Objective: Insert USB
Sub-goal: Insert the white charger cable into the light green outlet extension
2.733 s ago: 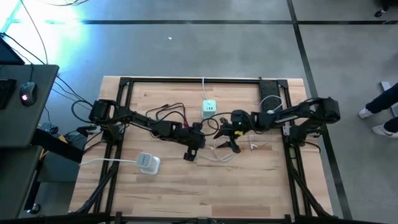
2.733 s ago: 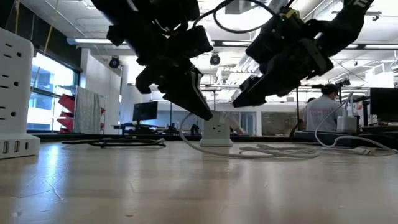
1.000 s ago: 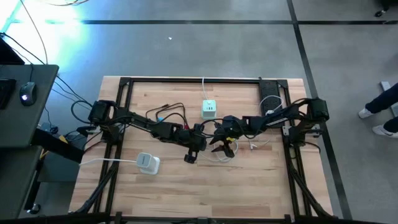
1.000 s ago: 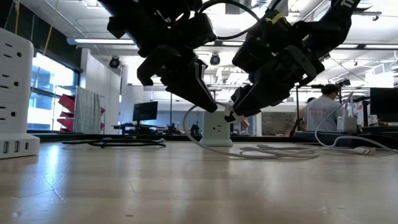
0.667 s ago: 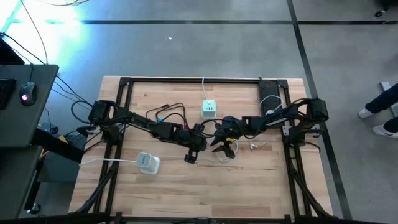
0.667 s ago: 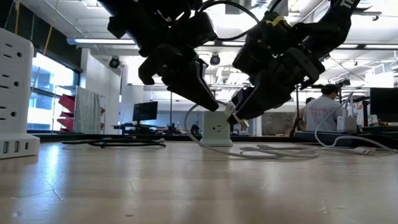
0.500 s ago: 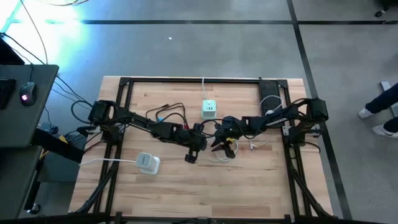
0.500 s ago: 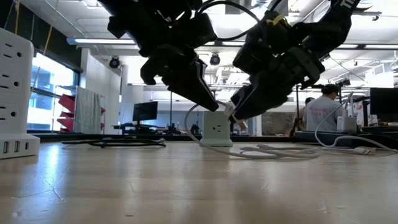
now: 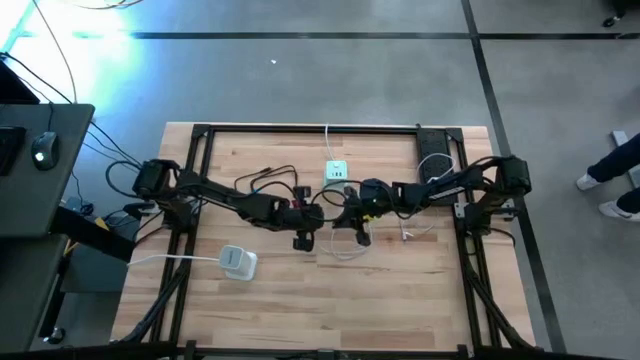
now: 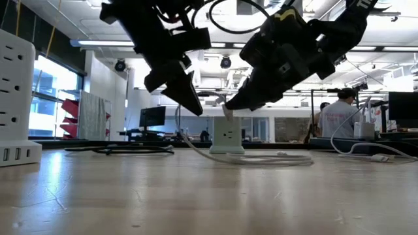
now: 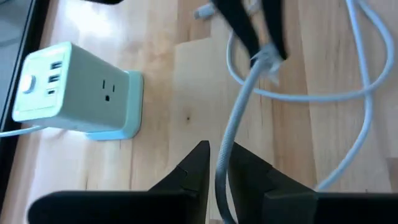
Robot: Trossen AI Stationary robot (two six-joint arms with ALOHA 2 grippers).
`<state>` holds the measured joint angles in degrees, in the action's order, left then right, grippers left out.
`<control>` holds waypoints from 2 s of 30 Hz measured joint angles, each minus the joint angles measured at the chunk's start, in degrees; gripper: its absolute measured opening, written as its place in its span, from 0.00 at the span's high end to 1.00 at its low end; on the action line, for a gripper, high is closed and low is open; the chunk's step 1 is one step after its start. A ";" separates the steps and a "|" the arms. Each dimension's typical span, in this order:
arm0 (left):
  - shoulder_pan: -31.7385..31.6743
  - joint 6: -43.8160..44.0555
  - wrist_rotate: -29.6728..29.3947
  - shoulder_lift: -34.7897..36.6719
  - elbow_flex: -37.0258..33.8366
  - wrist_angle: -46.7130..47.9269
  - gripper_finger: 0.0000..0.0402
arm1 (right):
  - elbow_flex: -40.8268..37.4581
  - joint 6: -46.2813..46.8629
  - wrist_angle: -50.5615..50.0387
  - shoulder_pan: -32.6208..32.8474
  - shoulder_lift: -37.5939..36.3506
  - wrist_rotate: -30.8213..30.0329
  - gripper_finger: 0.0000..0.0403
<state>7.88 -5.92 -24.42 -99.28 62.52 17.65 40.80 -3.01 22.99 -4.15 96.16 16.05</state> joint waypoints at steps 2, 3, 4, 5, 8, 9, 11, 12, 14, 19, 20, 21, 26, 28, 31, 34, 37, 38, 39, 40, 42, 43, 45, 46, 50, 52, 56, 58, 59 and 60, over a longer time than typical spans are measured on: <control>0.14 -1.29 -0.31 0.05 0.00 -0.12 0.91 | 0.00 0.02 -0.23 0.01 -0.03 -3.26 1.00; 0.24 -1.61 -0.70 0.01 0.00 0.01 0.92 | 0.00 0.02 -0.44 0.01 -0.04 -4.59 1.00; 0.31 -1.66 -1.24 -0.05 0.00 0.06 0.92 | 0.00 0.03 -0.66 0.04 -0.04 -6.04 1.00; 0.40 -1.67 -1.78 -0.09 0.00 0.05 0.93 | 0.00 0.22 -0.86 0.07 -0.04 -7.46 1.00; 0.41 -1.90 -2.15 -0.15 0.00 -0.17 0.98 | 0.00 1.53 -1.32 0.06 -0.04 -8.95 1.00; 0.41 -2.17 -2.13 -0.18 0.00 -0.73 0.99 | 0.00 1.53 -1.52 0.05 -0.04 -8.64 1.00; 0.41 -2.99 -1.79 -0.18 0.00 -2.00 1.00 | -0.02 1.54 -1.95 0.05 -0.04 -8.38 0.99; 0.42 -3.64 -1.67 -0.18 0.00 -2.45 1.00 | -0.02 1.54 -2.29 0.07 -0.04 -8.14 0.98; 0.57 -5.02 -1.56 -0.18 0.00 -3.06 1.00 | -0.02 1.43 -3.26 0.05 -0.07 -5.97 0.96; 1.22 -9.30 1.59 -0.18 -0.01 -4.33 1.00 | -0.04 -3.91 -4.92 0.37 -0.07 -1.33 0.85; 1.45 -9.92 2.20 -0.18 0.00 -4.39 1.00 | -0.04 -5.79 -5.25 0.64 -0.07 -1.07 0.81; 1.66 -10.55 3.02 -0.18 0.00 -4.38 1.00 | -0.04 -7.49 -5.49 0.93 -0.07 -0.85 0.78; 2.70 -11.82 5.93 -0.18 -0.02 -4.93 1.00 | -0.04 -13.28 -4.97 2.13 -0.07 4.80 0.60; 3.06 -12.05 7.36 -0.18 0.00 -5.81 1.00 | -0.04 -14.91 -4.64 2.44 0.06 7.17 0.55; 3.61 -13.71 8.27 -0.18 -0.02 -7.87 1.00 | -0.04 -15.06 -2.84 2.45 0.41 8.46 0.51; 4.03 -15.13 8.91 -0.18 -0.02 -9.35 1.00 | -0.04 -15.06 -1.98 2.69 0.60 9.95 0.51; 4.24 -15.27 8.91 -0.18 -0.02 -10.47 1.00 | -0.04 -14.25 -1.37 2.84 0.61 11.78 0.51; 4.24 -15.29 8.91 -0.18 -0.02 -10.62 1.00 | -0.04 -13.66 -1.35 2.87 0.61 12.36 0.51; 4.24 -15.29 8.91 -0.18 -0.02 -10.61 1.00 | -0.04 -13.24 -1.36 2.87 0.61 13.11 0.51; 4.24 -15.27 8.91 -0.18 -0.02 -10.62 1.00 | -0.04 -12.65 -1.34 2.83 0.61 14.07 0.51; 4.22 -15.26 8.91 -0.18 -0.02 -10.66 1.00 | -0.04 -12.26 -1.28 3.07 0.61 15.21 0.51; 4.21 -15.29 8.89 -0.18 -0.02 -10.81 1.00 | -0.04 -12.09 -1.26 3.30 0.61 15.11 0.51; 4.21 -15.27 8.89 -0.18 -0.02 -11.02 1.00 | -0.04 -11.84 -1.08 3.99 0.61 14.00 0.51; 4.21 -15.29 8.89 -0.18 -0.02 -11.15 1.00 | -0.04 -11.80 -0.98 4.28 0.61 13.62 0.51; 4.21 -15.29 8.89 -0.18 -0.02 -11.59 1.00 | -0.04 -11.21 -0.01 5.56 0.63 10.46 0.51; 4.21 -15.30 8.89 -0.18 -0.02 -11.56 1.00 | -0.04 -10.97 0.14 5.78 0.65 9.30 0.51; 4.21 -15.29 8.89 -0.18 -0.02 -11.56 1.00 | -0.04 -10.81 -0.02 5.65 0.66 7.60 0.55; 4.21 -15.29 8.87 -0.18 -0.02 -11.59 1.00 | -0.04 -10.78 -0.01 5.35 0.66 7.30 0.59; 4.21 -15.29 8.87 -0.18 -0.02 -11.59 1.00 | -0.04 -10.75 -0.01 5.29 0.66 7.30 0.62; 4.21 -15.29 8.88 -0.18 -0.02 -11.59 1.00 | -0.04 -10.75 -0.01 5.28 0.66 7.30 0.64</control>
<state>12.10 -21.21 -15.54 -99.46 62.50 6.07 40.75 -13.76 22.98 1.13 96.82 23.35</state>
